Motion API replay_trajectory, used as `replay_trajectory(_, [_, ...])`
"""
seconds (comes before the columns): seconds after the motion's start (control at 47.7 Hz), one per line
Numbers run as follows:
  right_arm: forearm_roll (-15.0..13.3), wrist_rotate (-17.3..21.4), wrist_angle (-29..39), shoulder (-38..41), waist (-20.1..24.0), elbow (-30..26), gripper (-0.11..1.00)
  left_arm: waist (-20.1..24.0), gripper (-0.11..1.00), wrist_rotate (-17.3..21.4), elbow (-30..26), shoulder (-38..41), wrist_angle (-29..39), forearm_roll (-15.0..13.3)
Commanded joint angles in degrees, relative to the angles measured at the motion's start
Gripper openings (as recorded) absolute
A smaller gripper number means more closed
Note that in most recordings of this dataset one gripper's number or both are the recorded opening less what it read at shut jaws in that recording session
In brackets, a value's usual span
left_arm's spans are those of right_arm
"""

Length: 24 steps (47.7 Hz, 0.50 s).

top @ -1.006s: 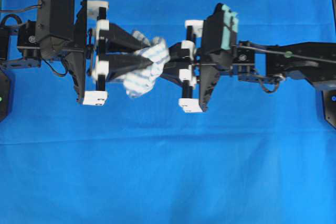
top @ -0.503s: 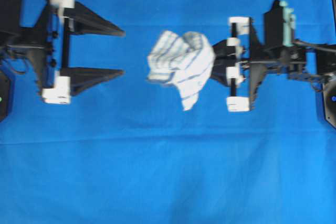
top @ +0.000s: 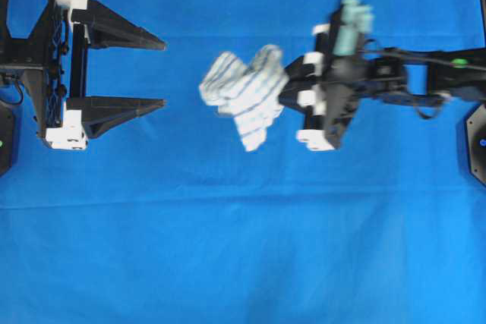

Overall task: Hand over the towel.
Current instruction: 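Carry the towel with the right gripper and lower it to the table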

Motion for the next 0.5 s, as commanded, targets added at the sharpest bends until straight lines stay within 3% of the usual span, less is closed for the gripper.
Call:
replay_trajectory(0.0, [0.0,0.1,4.1,4.1,-0.9,-3.9,0.03,-0.2,0.93,0.1,-0.8,-0.5,-0.6,0.0])
replay_trajectory(0.21, [-0.4,-0.5,12.7,14.0,-2.1,-8.3,0.03,-0.2,0.93,0.0,-0.6,-0.5,-0.6,0.0])
replay_trajectory(0.482, [-0.4,-0.2,12.0,22.4,-2.7,-8.8,0.03,-0.2,0.93,0.0,-0.4,-0.4,-0.6,0.0])
